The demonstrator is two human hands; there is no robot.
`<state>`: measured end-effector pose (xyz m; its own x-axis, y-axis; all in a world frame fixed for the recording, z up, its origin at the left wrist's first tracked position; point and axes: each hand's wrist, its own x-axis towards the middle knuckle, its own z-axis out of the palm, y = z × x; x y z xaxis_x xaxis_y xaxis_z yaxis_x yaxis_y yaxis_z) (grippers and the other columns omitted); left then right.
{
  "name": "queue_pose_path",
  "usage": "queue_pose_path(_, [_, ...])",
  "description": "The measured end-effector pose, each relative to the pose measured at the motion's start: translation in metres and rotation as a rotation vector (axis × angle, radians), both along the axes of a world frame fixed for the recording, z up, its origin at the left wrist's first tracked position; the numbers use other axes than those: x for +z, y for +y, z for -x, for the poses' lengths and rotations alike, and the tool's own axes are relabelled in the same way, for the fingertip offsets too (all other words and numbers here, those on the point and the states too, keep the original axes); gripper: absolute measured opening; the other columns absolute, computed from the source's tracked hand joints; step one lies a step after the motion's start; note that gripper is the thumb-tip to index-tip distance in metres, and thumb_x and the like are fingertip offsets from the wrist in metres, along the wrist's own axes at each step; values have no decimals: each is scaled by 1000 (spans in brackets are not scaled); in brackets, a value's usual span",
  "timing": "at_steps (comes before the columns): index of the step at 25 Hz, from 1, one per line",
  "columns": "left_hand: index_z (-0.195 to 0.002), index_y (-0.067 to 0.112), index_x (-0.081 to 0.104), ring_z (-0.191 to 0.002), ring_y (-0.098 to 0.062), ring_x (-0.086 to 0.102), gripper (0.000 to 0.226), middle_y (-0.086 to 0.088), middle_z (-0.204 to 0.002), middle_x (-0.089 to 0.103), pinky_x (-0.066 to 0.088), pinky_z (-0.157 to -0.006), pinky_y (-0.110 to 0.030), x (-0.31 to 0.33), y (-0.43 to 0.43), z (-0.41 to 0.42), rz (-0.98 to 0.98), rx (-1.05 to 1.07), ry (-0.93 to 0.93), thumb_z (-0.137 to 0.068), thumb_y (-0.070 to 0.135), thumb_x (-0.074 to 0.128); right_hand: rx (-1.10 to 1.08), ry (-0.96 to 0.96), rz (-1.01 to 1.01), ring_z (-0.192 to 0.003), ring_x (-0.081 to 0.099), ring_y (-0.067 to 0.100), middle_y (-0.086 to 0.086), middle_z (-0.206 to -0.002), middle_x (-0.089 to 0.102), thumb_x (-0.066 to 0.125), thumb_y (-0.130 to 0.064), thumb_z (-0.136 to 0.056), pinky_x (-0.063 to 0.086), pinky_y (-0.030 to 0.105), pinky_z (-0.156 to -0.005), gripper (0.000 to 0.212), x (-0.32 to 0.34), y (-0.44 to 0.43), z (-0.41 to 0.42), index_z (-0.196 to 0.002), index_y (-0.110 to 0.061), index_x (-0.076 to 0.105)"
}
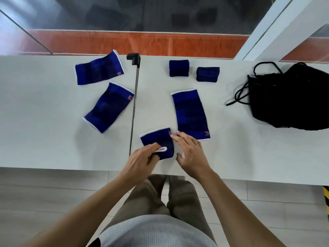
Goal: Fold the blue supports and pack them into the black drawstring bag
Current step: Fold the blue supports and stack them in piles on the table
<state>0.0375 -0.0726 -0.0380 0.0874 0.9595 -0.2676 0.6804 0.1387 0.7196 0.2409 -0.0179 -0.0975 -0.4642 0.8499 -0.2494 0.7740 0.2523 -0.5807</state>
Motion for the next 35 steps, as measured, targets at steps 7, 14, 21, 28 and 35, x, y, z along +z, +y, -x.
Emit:
queue_pose_path(7, [-93, 28, 65, -65, -12, 68, 8, 0, -82, 74, 52, -54, -31, 40, 115, 9, 136, 338, -260, -95, 21, 63, -453, 481, 425, -86, 67, 13, -5, -88, 70, 68, -32, -94, 58, 27, -72, 14, 29, 21, -14, -96, -19, 65])
queue_pose_path(14, [-105, 25, 64, -77, -19, 67, 15, 0, -90, 69, 54, -55, -32, 11, 213, -24, 140, 250, -151, -92, 27, 69, -881, 598, 464, -77, 68, 10, -3, -88, 72, 67, -13, -95, 56, 19, -63, 10, 35, 40, -49, -101, -22, 67])
queue_pose_path(21, [-107, 23, 68, -89, -19, 65, 20, -1, -100, 69, 52, -67, -26, -34, 252, -51, 210, 152, -51, -90, 12, 64, -866, 116, 263, -83, 63, 11, -19, -78, 63, 54, -37, -99, 39, 31, -91, 7, 7, 47, -50, -100, -31, 57])
queue_pose_path(28, [-114, 23, 68, -106, -15, 42, 21, 0, -119, 49, 40, -79, -29, -56, 256, -50, 120, 114, 118, -98, 16, 57, -816, -47, 307, -84, 60, 16, -15, -77, 64, 54, -46, -97, 32, 34, -89, 19, -9, 60, -52, -93, -27, 59])
queue_pose_path(35, [-111, 17, 66, -98, -17, 45, 18, -5, -114, 55, 36, -81, -28, -70, 255, -49, 58, 96, 149, -98, 11, 55, -785, -123, 284, -76, 63, 19, -9, -74, 67, 62, -46, -92, 28, 34, -85, 24, -13, 73, -49, -88, -23, 61])
